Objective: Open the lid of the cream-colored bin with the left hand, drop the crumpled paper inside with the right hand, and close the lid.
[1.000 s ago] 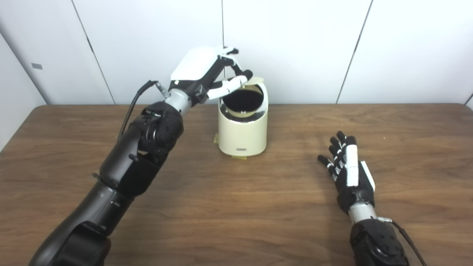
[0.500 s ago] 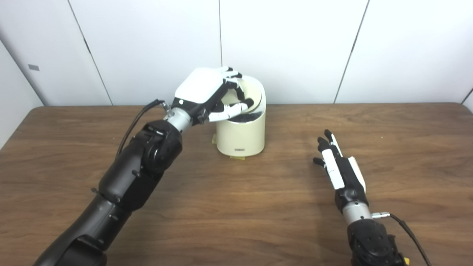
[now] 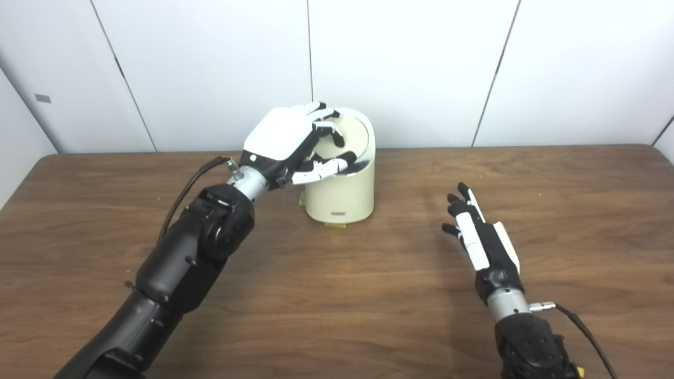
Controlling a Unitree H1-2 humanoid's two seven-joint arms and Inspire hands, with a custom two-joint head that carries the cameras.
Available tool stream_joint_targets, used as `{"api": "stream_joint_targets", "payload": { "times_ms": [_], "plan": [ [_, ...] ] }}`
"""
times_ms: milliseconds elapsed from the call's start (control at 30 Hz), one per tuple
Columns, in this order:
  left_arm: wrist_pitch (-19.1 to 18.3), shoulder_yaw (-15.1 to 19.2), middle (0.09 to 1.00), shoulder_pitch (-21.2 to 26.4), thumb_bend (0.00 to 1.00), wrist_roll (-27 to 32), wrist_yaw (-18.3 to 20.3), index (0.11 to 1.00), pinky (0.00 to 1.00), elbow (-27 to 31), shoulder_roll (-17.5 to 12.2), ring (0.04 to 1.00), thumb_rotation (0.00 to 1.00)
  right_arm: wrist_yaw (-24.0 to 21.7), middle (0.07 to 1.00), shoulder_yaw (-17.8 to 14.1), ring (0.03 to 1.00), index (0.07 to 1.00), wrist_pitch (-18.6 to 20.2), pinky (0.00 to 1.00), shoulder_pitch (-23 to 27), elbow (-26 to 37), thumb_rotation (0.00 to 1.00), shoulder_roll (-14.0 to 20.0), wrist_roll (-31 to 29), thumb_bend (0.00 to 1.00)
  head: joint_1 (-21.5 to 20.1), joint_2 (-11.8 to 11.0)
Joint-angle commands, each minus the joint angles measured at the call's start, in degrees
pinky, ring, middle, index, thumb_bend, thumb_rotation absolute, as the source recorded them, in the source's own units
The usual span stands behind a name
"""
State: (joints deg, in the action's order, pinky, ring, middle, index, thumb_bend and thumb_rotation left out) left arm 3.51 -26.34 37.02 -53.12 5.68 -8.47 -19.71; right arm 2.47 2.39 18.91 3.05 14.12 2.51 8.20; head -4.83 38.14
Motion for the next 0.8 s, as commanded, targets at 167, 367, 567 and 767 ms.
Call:
{"api": "stream_joint_targets", "payload": {
  "times_ms": [167, 367, 567, 767],
  "plan": [
    [0.71, -4.46, 0.922, -0.34, 0.56, -7.76, 1.5, 0.67, 0.95, -1.55, -2.47, 0.968, 1.0, -0.48, 0.946, -1.13, 0.945, 1.0, -0.6, 0.85, 1.47, 2.87, 1.0, 0.52, -0.38, 0.64, 0.23, 0.39],
    [0.1, -0.02, 0.879, -2.85, 0.53, -1.08, 0.33, 0.688, 0.91, 2.01, -0.89, 0.926, 1.0, -0.63, 0.947, -2.11, 0.948, 1.0, -1.39, 0.85, 1.63, 2.33, 1.0, 0.19, -1.53, 0.67, 1.29, 0.21],
    [-0.88, 11.93, 0.827, -9.15, 0.46, 16.67, -3.28, 0.761, 0.75, 10.33, 5.76, 0.838, 0.88, -0.74, 0.949, -2.59, 0.955, 1.0, -1.8, 0.86, 1.97, 1.65, 1.0, -0.24, -2.96, 0.67, 1.89, -0.01],
    [-9.75, 22.01, 0.867, -15.34, 0.43, 31.96, -1.35, 0.875, 0.84, 19.84, 13.13, 0.873, 0.83, -1.0, 0.953, -3.08, 0.959, 1.0, -2.43, 0.87, 2.09, 1.22, 1.0, -0.67, -4.75, 0.67, 2.31, 0.03]
  ]
}}
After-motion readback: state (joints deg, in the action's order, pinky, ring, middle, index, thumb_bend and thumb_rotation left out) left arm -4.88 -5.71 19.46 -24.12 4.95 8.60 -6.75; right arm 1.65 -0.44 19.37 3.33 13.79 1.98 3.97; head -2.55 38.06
